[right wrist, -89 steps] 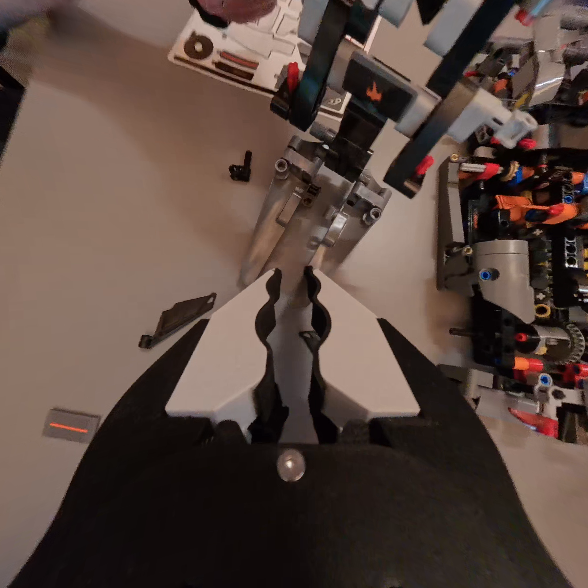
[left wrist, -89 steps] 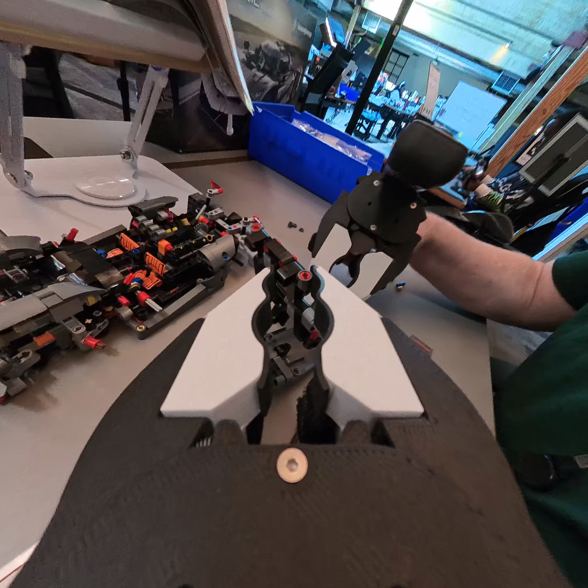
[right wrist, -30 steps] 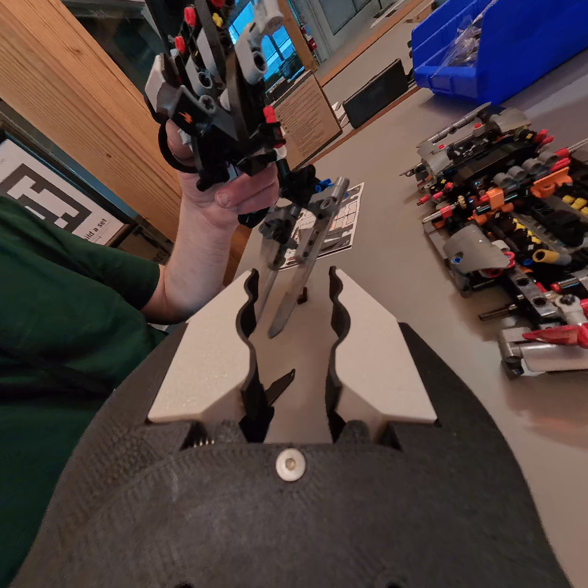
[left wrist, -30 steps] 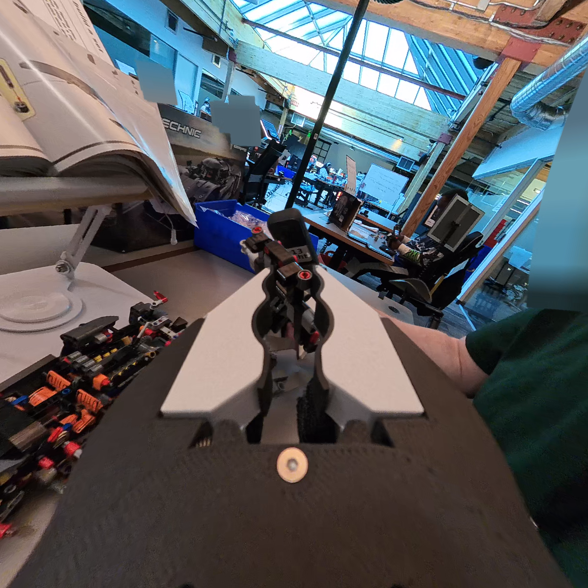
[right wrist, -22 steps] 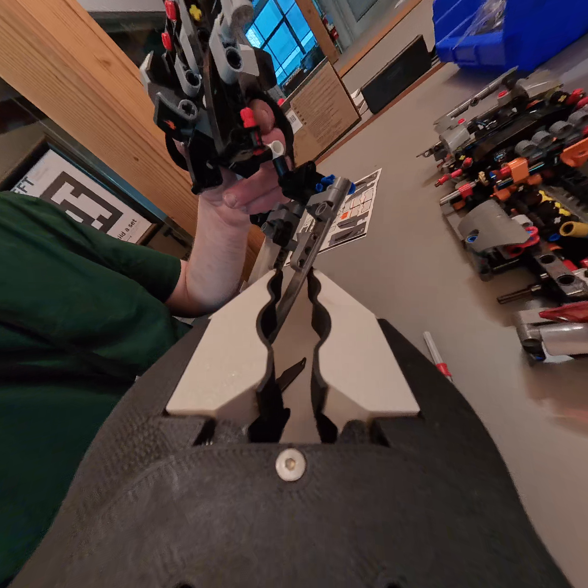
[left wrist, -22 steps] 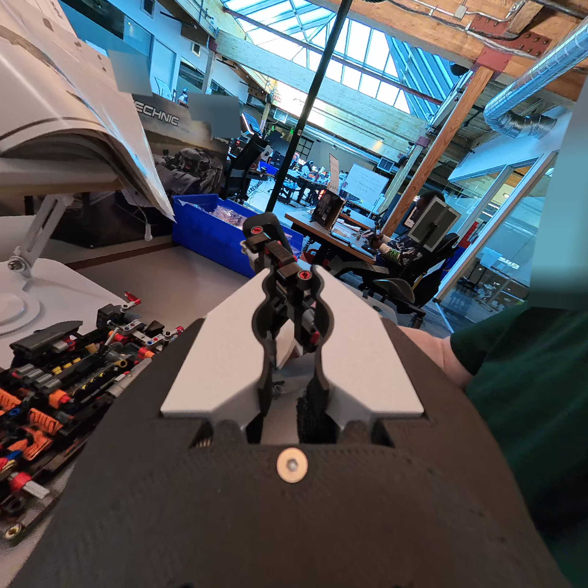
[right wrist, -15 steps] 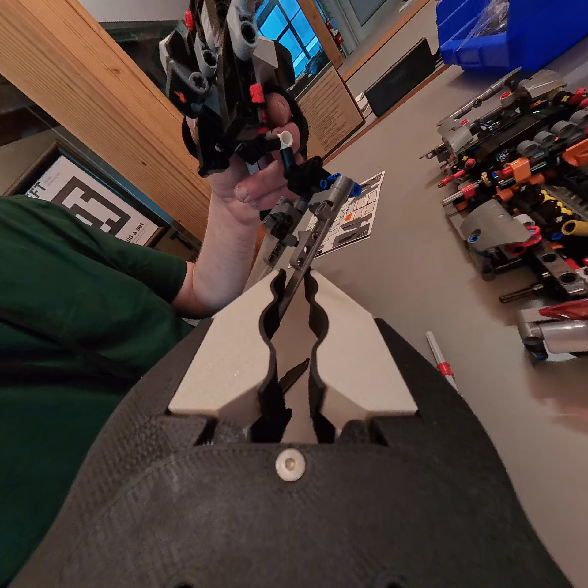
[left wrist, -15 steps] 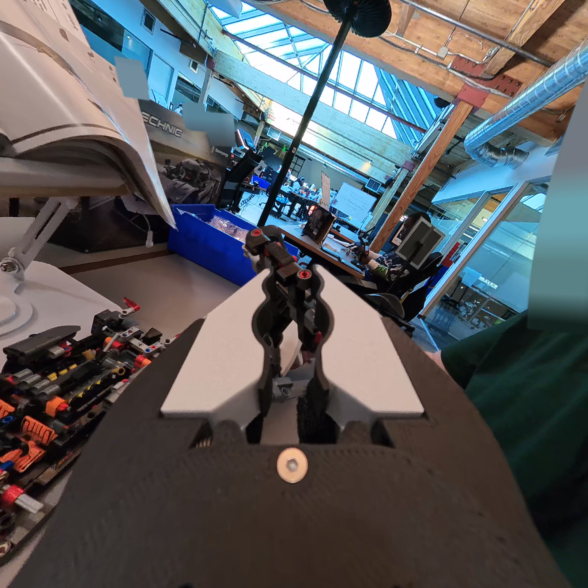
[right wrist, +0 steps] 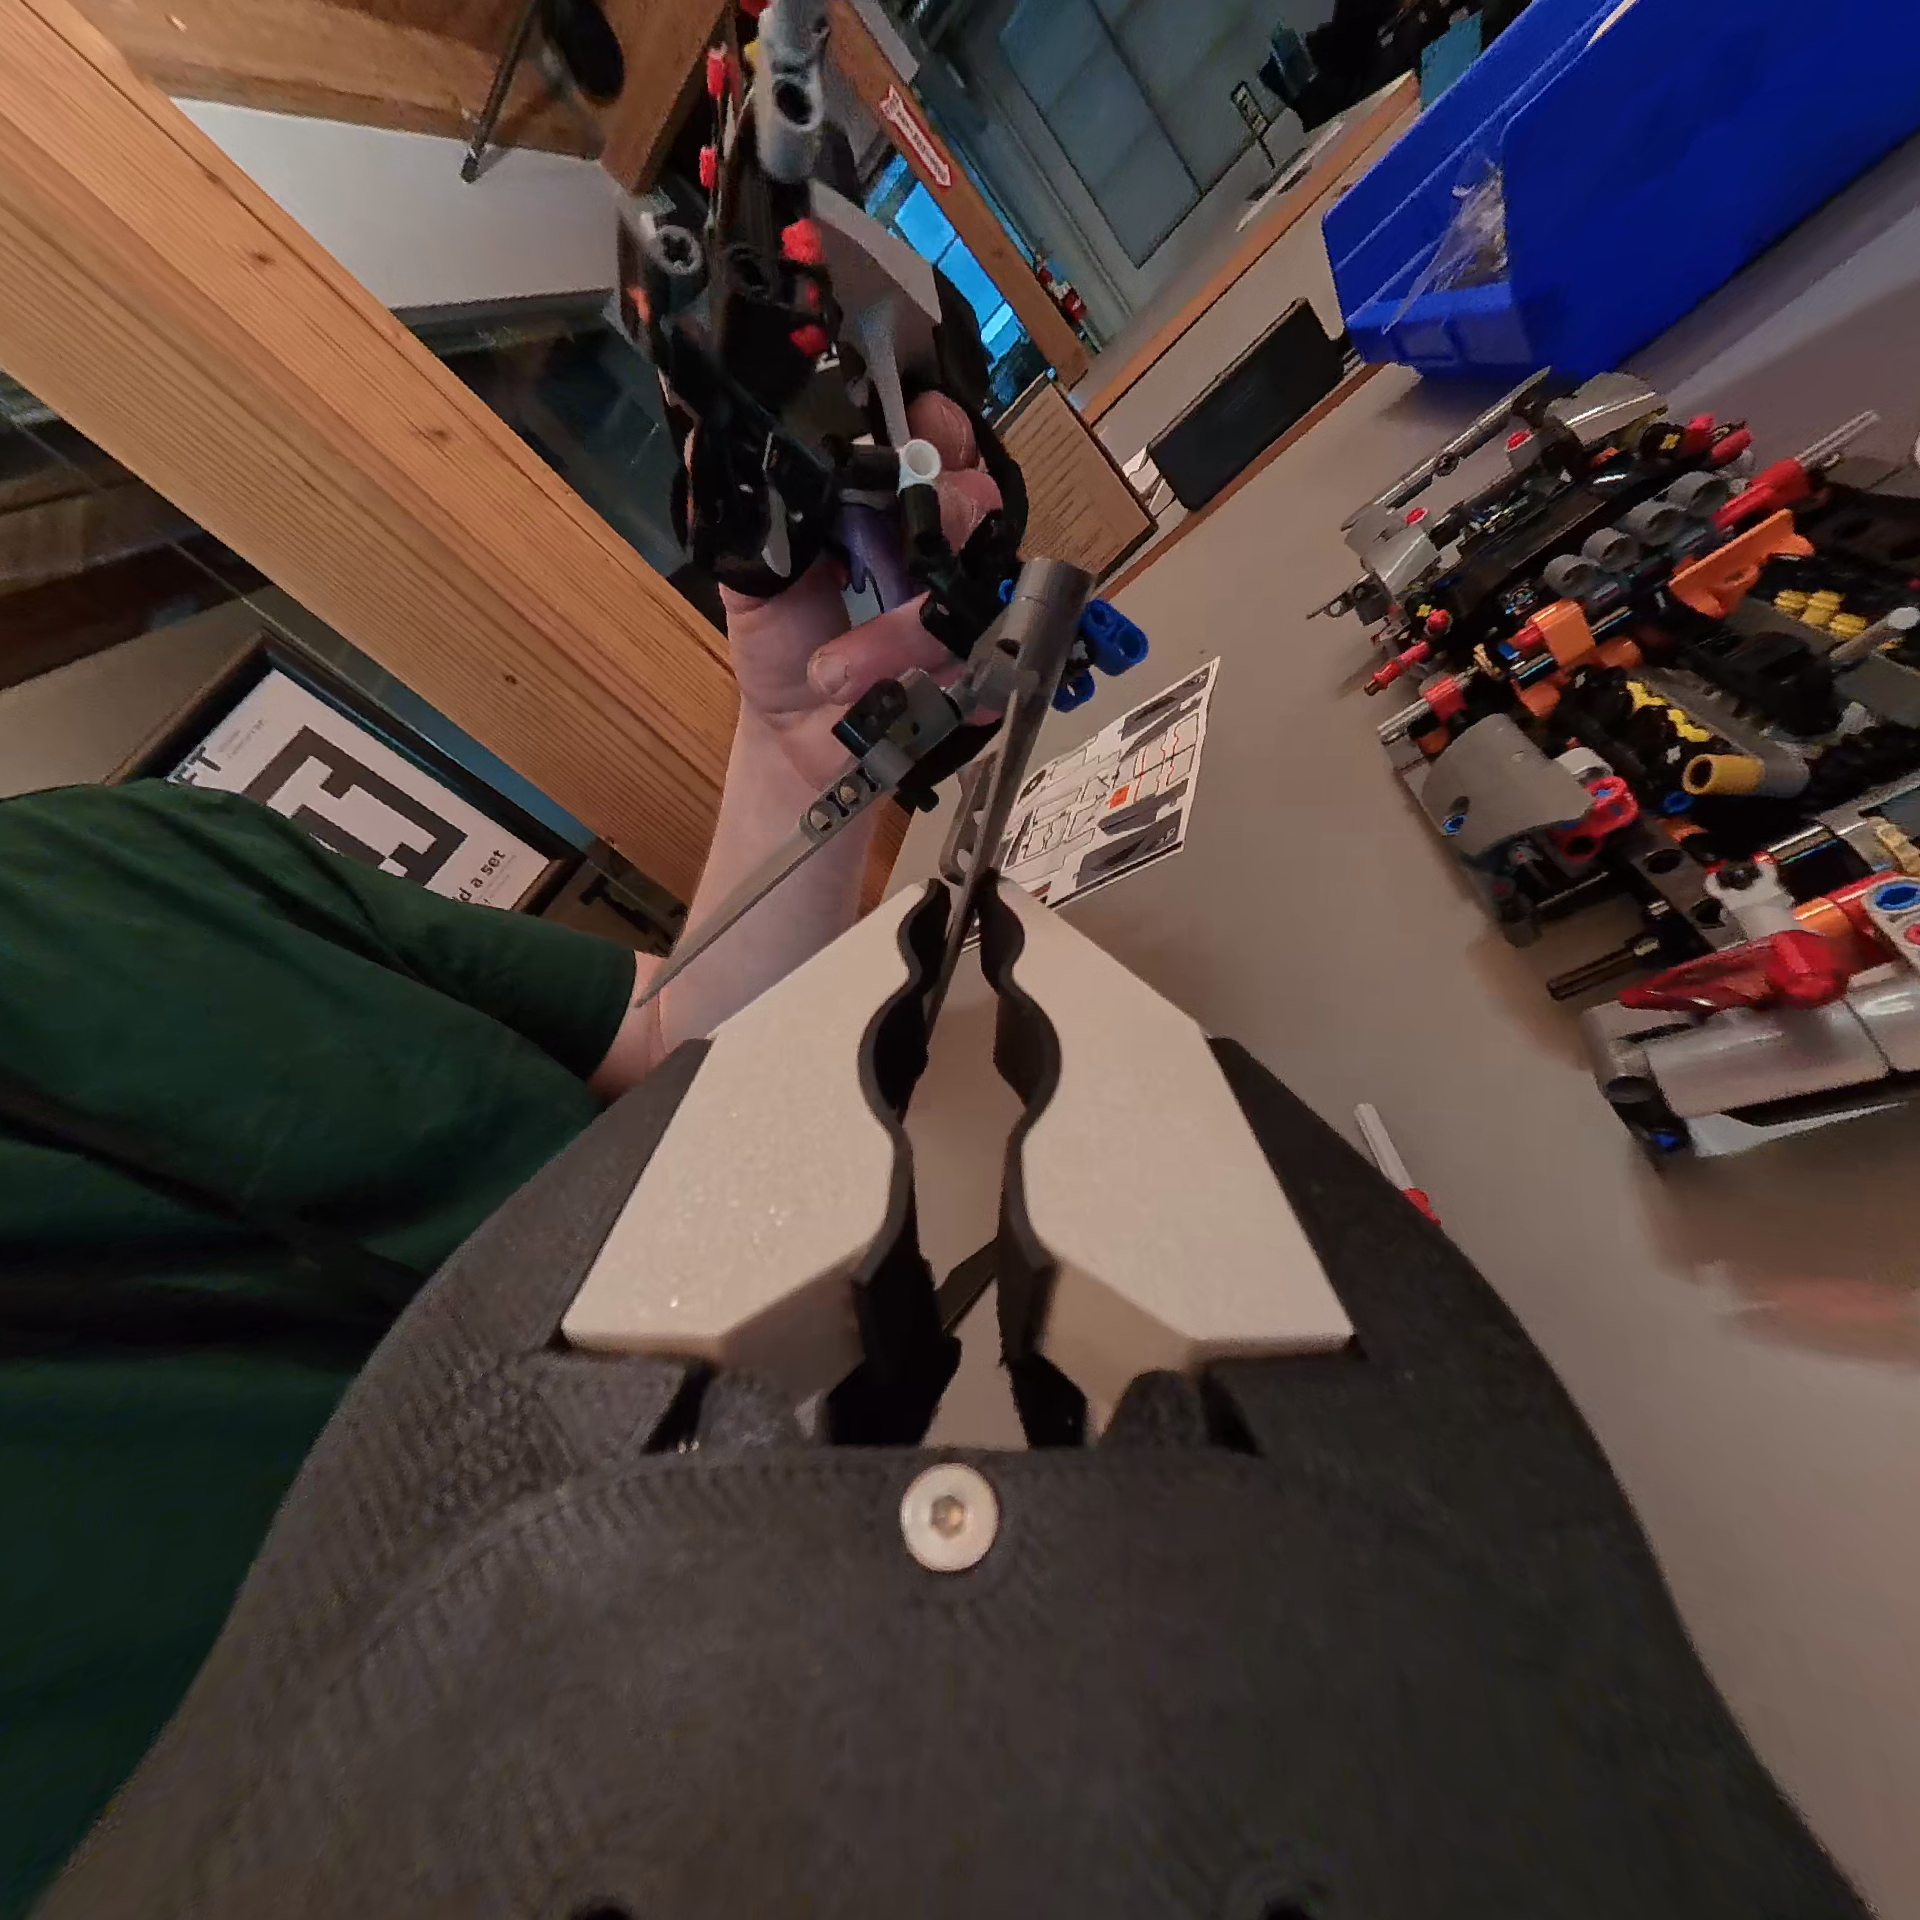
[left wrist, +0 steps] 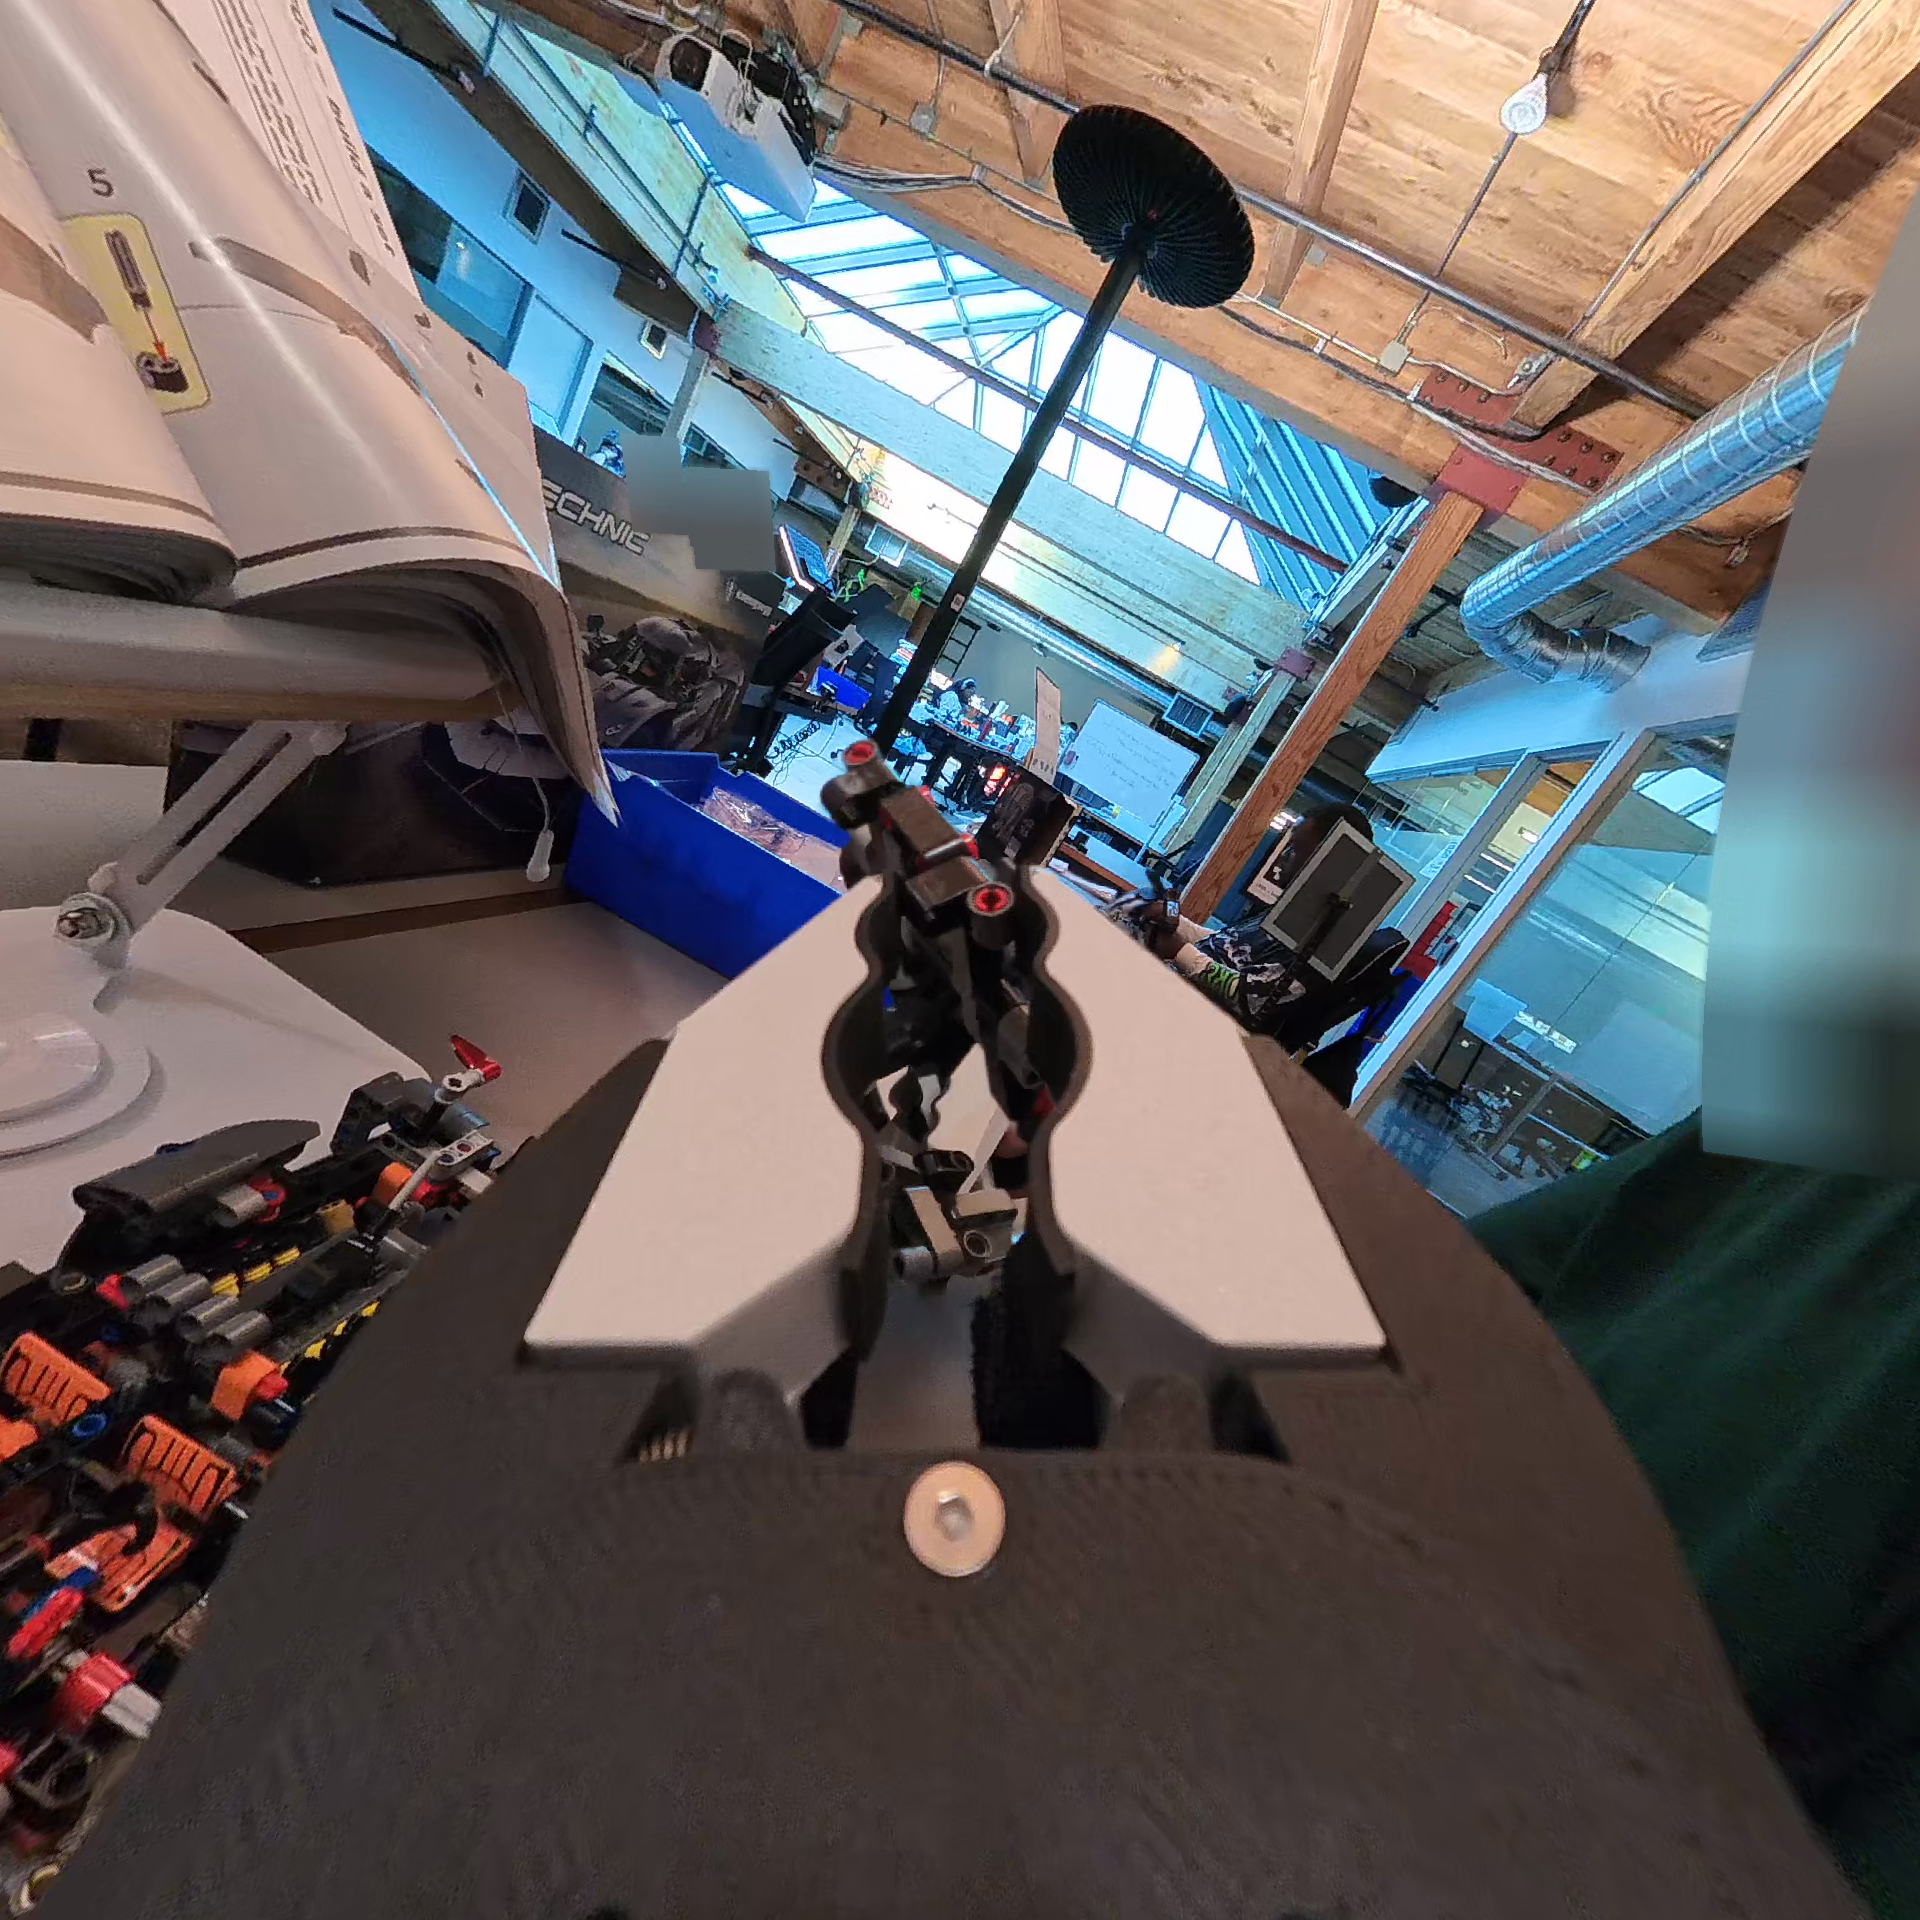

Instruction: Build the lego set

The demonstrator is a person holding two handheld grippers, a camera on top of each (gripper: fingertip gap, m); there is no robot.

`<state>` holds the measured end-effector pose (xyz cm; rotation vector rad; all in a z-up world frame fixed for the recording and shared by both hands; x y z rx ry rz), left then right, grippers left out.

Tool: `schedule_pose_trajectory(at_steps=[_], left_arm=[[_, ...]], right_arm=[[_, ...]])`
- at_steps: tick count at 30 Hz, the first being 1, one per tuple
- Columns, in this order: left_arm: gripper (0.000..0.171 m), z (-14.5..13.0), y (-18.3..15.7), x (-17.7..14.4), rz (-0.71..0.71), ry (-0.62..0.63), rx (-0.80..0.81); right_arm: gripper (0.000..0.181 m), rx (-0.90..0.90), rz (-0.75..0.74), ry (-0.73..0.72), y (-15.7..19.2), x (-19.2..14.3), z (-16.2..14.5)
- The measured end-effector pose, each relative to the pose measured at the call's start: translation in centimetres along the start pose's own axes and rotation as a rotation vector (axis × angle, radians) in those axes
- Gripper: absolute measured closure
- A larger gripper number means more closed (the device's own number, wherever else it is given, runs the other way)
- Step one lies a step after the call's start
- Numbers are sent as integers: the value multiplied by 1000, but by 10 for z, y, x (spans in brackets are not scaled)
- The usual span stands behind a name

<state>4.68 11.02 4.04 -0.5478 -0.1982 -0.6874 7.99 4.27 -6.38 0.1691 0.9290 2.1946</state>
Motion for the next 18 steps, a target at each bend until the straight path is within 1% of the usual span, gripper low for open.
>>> schedule_pose_trajectory(at_steps=[4, 6, 11, 15, 18], left_arm=[[152, 3, 0, 1, 13, -11, 20], [150, 4, -1, 2, 19, -14, 26], [152, 0, -2, 1, 31, 0, 31], [151, 5, 0, -12, 66, -56, 41], [149, 2, 2, -27, 126, -82, 44]], right_arm=[[181, 1, -11, -27, -1, -2, 4], [181, 1, -24, -18, -2, -1, 3], [181, 24, -45, -2, -6, 5, -2], [181, 26, -60, -34, -7, 2, 3], [181, 35, -59, -80, -6, -3, 12]])
Point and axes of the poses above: each gripper's, where its closed fingertips meet, x out along the fingers, z out of its top, y = z × x across the jaws, the point moved 1 cm from there along -x, back along the fingers, and after that the axes turned 14 degrees about -z, right-handed, at the moved point
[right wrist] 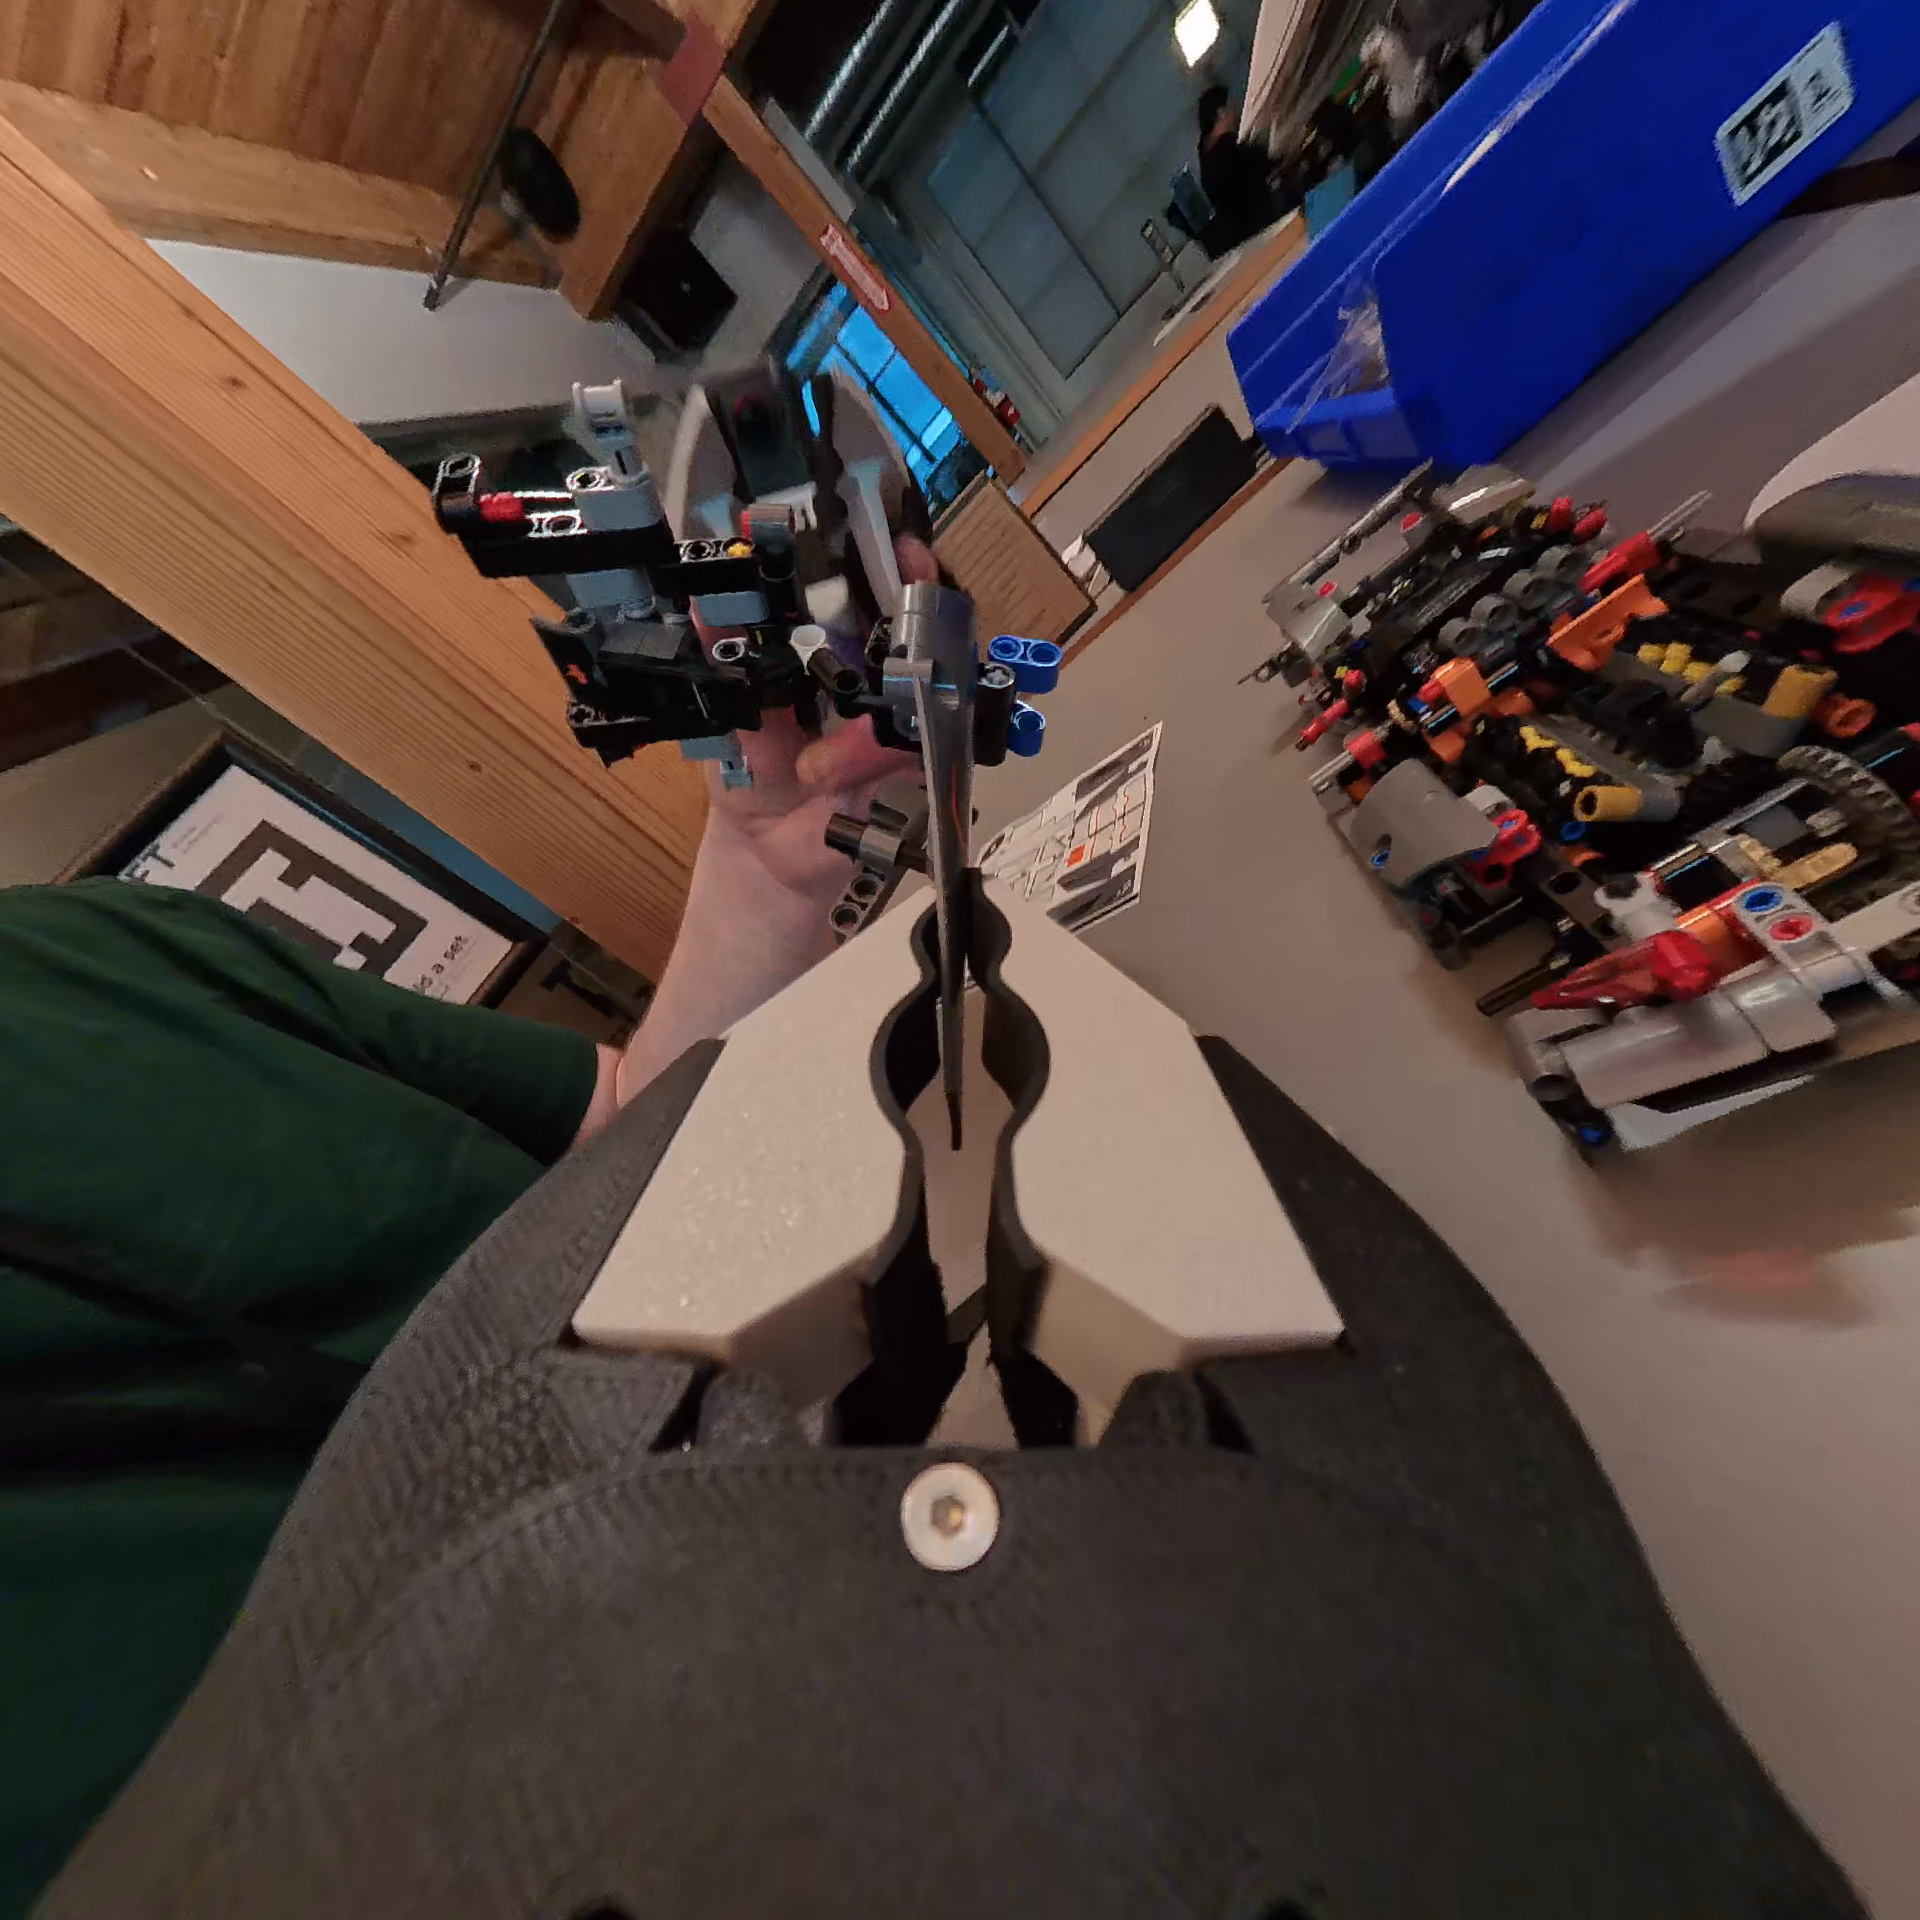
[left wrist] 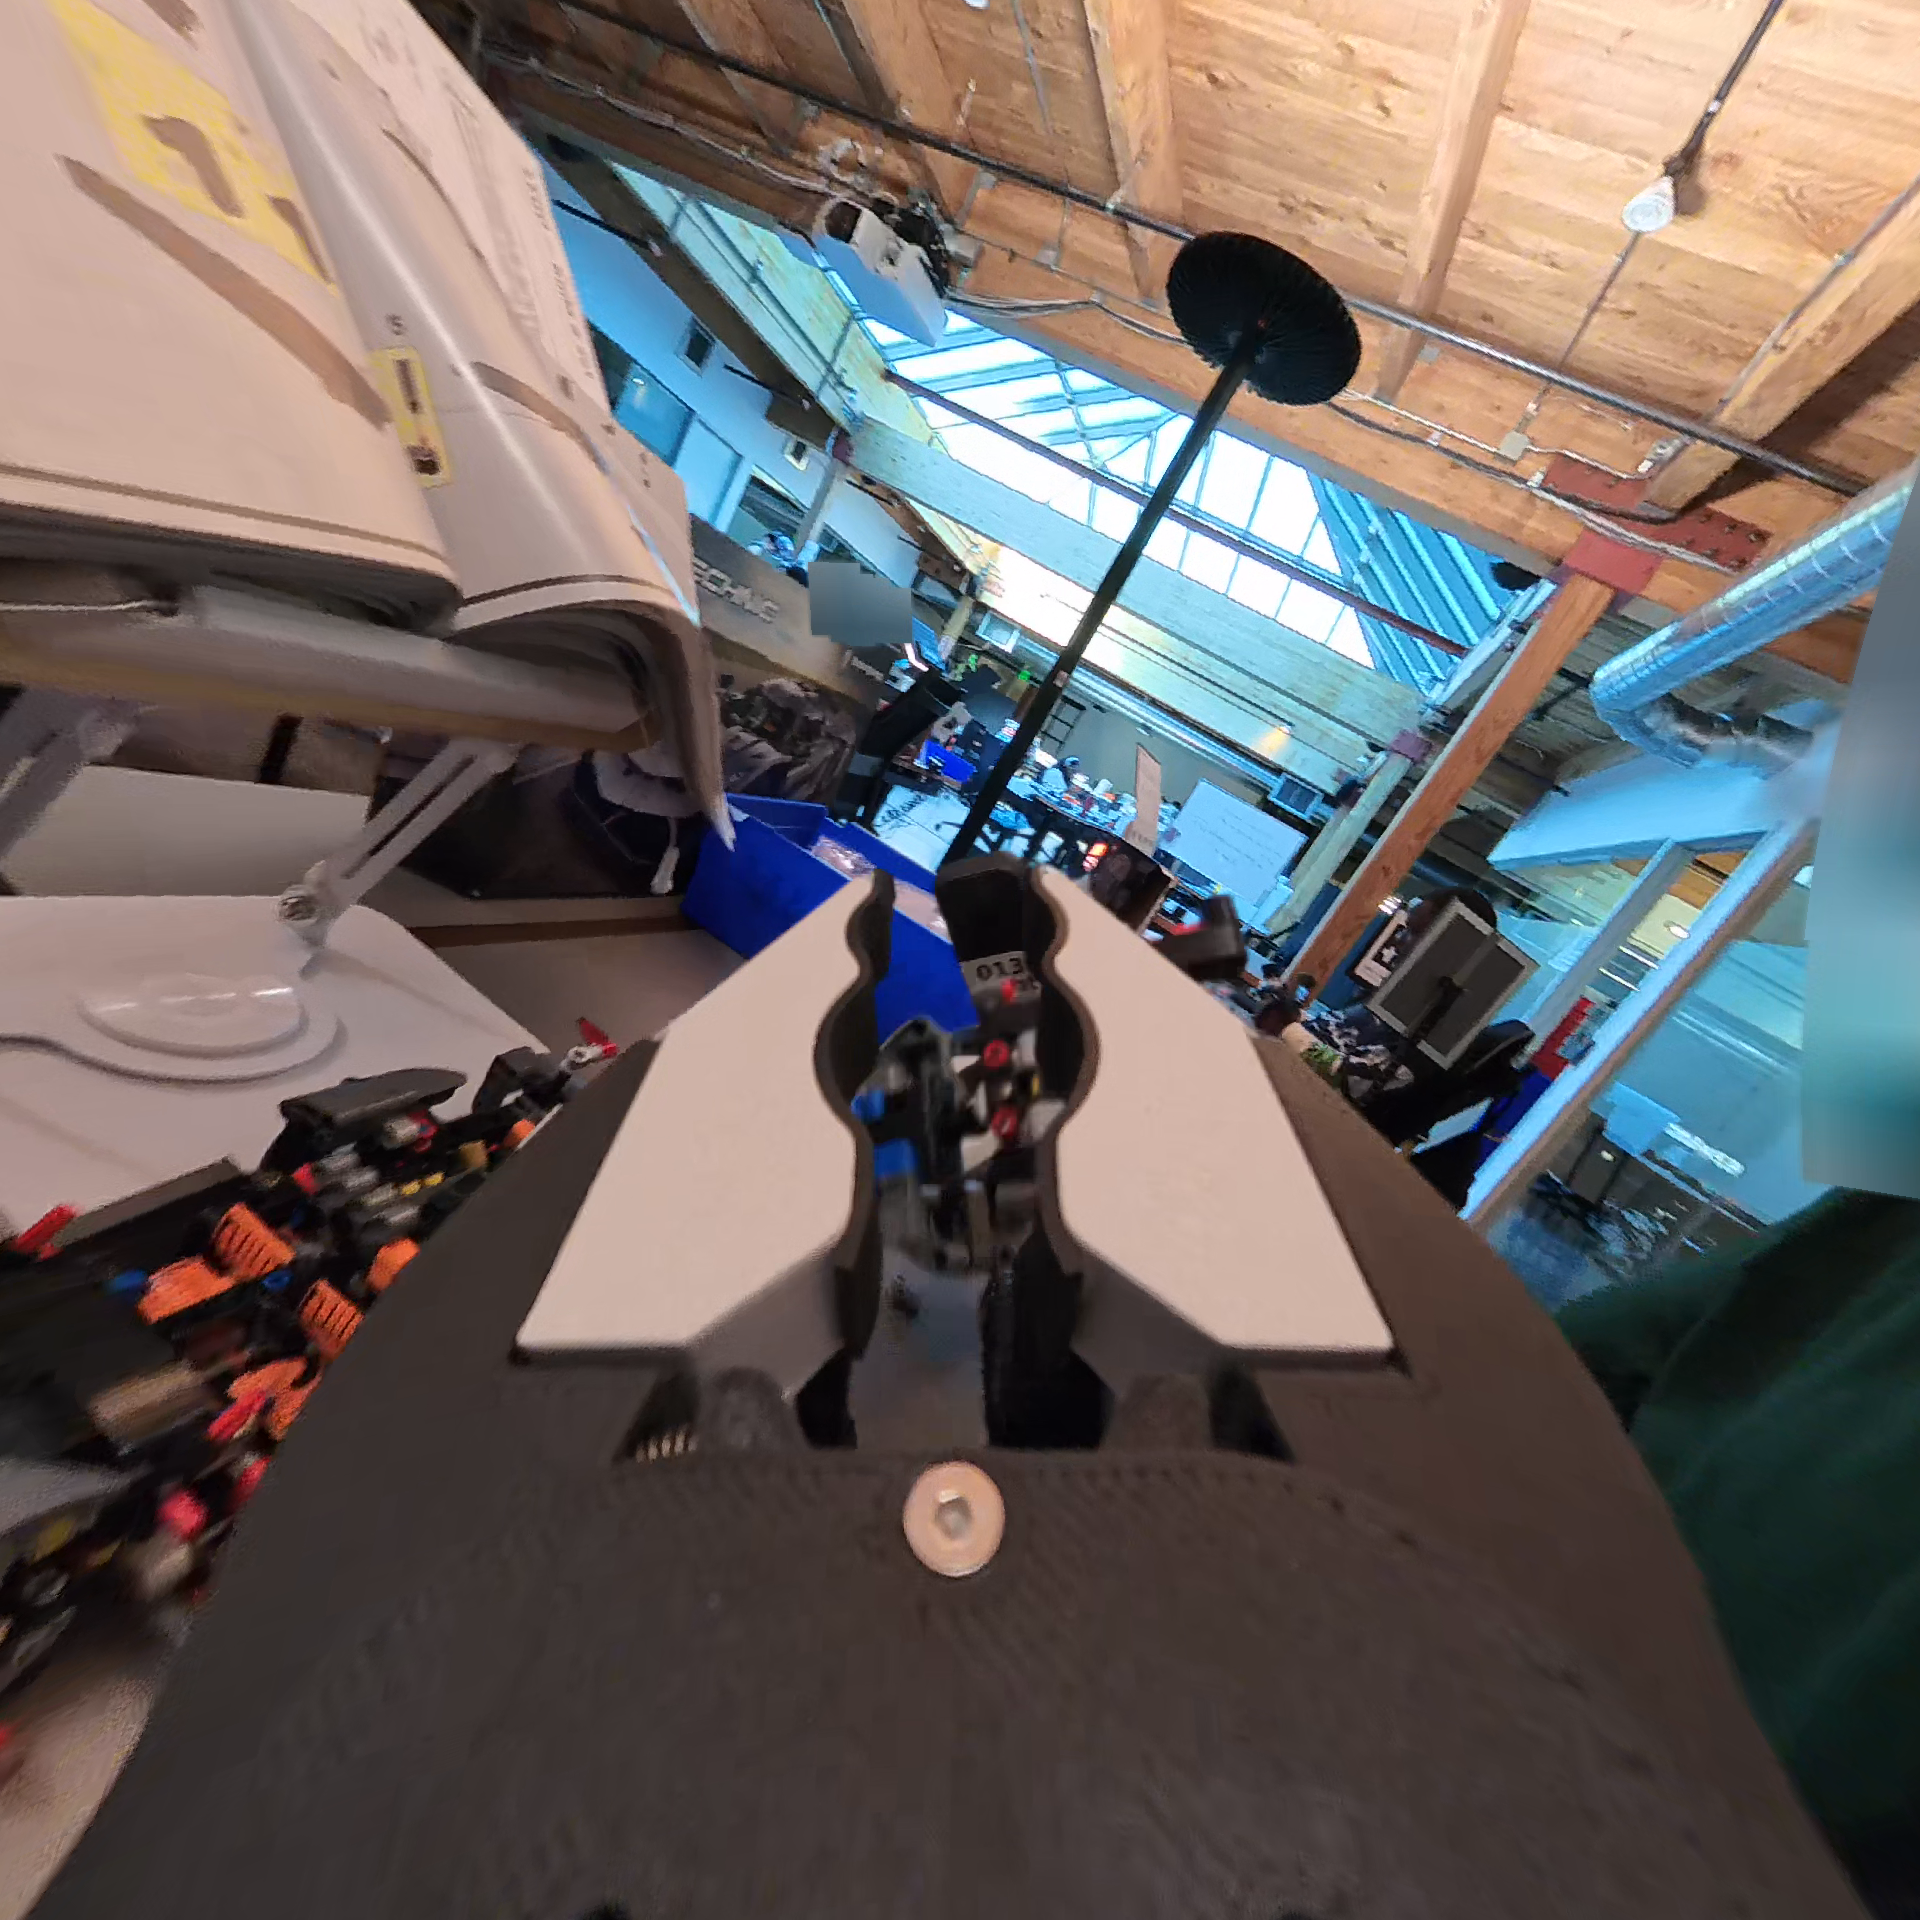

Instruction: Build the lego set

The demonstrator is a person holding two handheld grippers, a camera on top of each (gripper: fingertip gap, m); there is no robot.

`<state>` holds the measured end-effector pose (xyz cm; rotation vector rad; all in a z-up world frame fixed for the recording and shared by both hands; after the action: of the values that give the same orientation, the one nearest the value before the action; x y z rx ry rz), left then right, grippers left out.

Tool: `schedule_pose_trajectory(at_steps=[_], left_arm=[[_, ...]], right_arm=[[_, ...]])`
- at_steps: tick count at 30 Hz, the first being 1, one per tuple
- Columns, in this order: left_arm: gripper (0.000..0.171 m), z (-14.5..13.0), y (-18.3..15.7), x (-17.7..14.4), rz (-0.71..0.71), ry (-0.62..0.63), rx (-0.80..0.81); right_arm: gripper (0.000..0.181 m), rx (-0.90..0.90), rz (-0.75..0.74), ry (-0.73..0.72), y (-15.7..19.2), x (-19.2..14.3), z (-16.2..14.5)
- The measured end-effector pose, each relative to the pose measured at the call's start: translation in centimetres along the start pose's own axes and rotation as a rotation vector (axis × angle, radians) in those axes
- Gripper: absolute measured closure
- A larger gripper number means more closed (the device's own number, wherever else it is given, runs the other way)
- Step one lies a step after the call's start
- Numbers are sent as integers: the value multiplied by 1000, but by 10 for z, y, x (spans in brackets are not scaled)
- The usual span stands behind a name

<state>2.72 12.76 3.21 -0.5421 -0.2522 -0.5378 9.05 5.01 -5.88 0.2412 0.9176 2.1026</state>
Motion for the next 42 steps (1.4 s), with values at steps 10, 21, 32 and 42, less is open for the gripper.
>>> schedule_pose_trajectory(at_steps=[10, 21, 32, 42], left_arm=[[126, -81, -5, 2, 84, 60, -160], [125, -104, -23, 80, -133, -23, -328], [167, -97, -17, 80, -102, -49, -301], [167, -99, -30, 82, -143, 23, -368]], right_arm=[[181, 53, -37, -226, -3, -20, 34], [181, 37, -56, -314, 3, -22, 42], [181, 19, -48, -327, 15, -22, 45], [181, -114, -193, -360, 20, -35, 39]])
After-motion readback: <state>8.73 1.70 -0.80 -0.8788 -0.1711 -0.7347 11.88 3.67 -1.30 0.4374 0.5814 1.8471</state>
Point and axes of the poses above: each gripper's, where its closed fingertips meet, x out along the fingers, z out of its top, y = z × x across the jaws, the point moved 1 cm from there along -x, back along the fingers, and after that the axes turned 14 degrees about -z, right-handed, at the moved point
